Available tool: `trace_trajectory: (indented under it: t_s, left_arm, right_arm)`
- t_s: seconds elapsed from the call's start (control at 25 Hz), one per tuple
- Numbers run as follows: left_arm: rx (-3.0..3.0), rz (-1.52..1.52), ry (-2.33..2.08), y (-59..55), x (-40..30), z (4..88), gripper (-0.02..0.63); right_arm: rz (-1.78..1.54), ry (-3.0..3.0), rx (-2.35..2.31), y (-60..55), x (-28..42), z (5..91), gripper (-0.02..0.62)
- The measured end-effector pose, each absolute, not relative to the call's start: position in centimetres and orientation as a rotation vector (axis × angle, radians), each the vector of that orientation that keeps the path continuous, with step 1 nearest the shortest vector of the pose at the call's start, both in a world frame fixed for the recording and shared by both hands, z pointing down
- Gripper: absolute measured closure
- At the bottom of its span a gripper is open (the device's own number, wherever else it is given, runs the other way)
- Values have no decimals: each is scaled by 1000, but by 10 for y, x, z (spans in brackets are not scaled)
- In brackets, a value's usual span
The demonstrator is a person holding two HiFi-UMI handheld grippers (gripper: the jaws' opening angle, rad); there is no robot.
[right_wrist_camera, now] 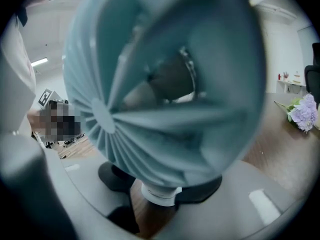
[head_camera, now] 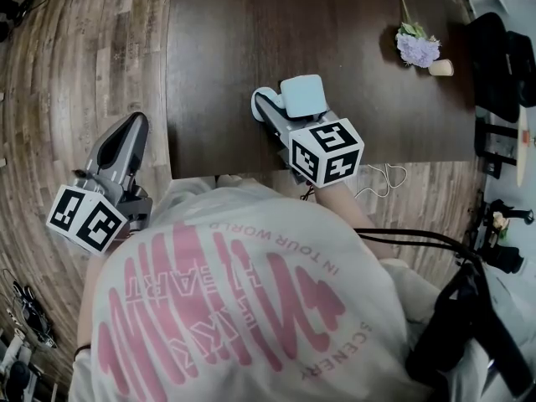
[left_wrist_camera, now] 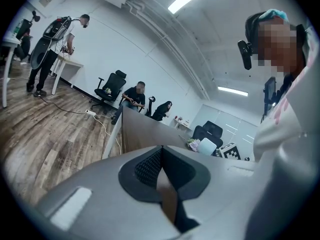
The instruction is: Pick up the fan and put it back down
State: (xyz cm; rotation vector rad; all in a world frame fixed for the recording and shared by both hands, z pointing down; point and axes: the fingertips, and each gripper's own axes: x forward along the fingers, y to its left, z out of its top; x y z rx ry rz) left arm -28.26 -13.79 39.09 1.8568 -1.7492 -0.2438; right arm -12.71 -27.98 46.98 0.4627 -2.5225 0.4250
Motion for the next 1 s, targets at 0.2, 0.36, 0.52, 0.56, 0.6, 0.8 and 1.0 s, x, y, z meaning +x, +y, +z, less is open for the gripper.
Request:
trace_trajectory:
  t_s: [0.2, 0.36, 0.52, 0.56, 0.6, 0.8, 1.0]
  left_arm:
    - [1856, -250, -1748, -139, -284, 391, 588]
    - [1854, -252, -1749, -138, -285, 391, 588]
    - [1853, -255, -1755, -135, -286, 391, 588]
    - [1853, -255, -1755, -135, -286, 391, 588]
    - [1853, -254, -1756, -134, -286, 392, 588]
    - [1852, -257, -1756, -134, -285, 392, 588]
    - [1850, -256, -1760, -135, -285, 390, 588]
  right_arm:
    - [356, -2505, 456, -277, -130, 472, 377]
    - [317, -2494, 452, -275, -130, 473, 377]
    - [310, -2498, 459, -273, -130, 473, 377]
    - [301, -2498, 458, -273, -130, 474, 377]
    - [289, -2497, 456, -272, -131, 474, 377]
    - [230, -2499, 445, -270, -130, 476, 377]
    - [218, -2508, 445, -270, -130, 476, 377]
